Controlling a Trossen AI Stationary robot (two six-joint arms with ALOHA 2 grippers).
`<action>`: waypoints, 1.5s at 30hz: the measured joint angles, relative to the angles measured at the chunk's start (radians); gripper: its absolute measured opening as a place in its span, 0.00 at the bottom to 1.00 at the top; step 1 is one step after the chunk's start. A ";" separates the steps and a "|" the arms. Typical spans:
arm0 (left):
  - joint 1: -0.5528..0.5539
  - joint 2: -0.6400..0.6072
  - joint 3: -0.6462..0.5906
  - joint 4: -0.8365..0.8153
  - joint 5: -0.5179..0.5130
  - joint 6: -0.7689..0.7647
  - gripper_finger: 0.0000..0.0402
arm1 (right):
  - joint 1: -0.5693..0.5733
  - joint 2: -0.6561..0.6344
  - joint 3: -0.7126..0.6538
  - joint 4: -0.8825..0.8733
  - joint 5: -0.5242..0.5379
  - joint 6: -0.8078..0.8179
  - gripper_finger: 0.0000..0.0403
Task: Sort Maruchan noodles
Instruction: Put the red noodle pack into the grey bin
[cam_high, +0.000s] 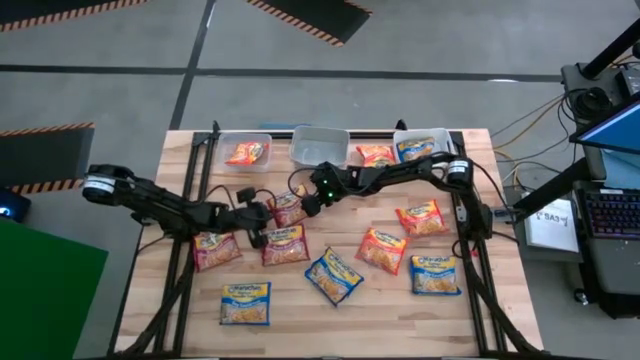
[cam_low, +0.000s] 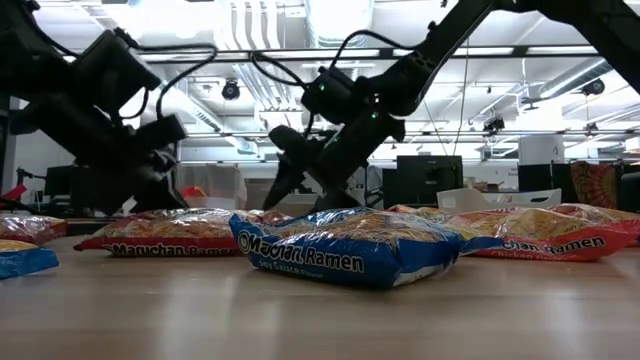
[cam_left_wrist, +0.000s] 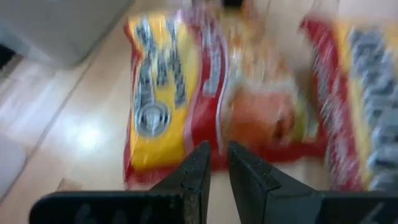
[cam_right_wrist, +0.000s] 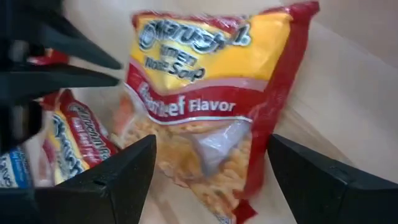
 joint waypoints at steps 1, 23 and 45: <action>0.000 -0.004 0.001 0.007 0.000 0.007 0.10 | -0.003 0.002 -0.001 -0.003 0.000 0.000 0.73; 0.041 0.163 0.004 0.114 -0.020 -0.009 0.10 | -0.005 0.098 -0.003 0.334 -0.142 0.016 0.65; 0.040 0.040 0.000 0.057 -0.004 0.036 0.10 | -0.001 0.059 -0.003 0.311 -0.212 0.011 0.03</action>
